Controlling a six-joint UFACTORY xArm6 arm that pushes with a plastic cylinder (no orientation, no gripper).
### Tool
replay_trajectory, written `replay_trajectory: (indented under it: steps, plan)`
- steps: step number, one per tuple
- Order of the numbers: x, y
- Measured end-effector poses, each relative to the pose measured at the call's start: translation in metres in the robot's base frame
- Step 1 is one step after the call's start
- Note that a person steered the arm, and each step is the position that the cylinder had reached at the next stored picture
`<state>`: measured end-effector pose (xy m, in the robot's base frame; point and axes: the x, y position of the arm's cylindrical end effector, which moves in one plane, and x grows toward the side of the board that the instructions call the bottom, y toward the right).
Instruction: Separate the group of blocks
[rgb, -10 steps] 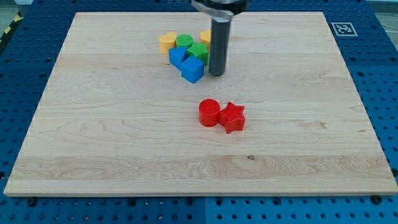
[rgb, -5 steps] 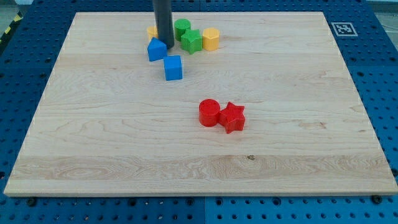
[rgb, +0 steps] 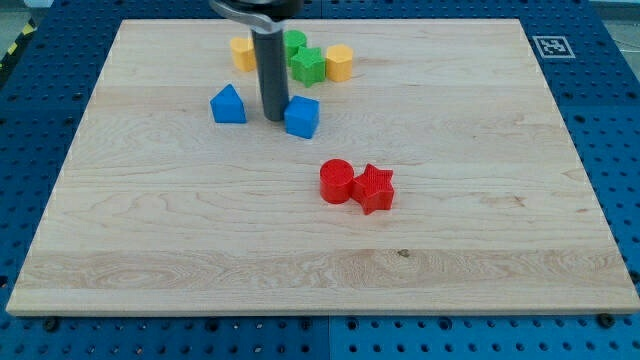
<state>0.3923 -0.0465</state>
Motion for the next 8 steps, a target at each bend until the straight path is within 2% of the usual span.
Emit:
replay_trajectory:
  steps: [2,4,5,7,8]
  plan:
    - [0.029,0.043]
    - [-0.008,0.044]
    - [-0.01,0.071]
    - [0.044,0.087]
    - [0.014,0.081]
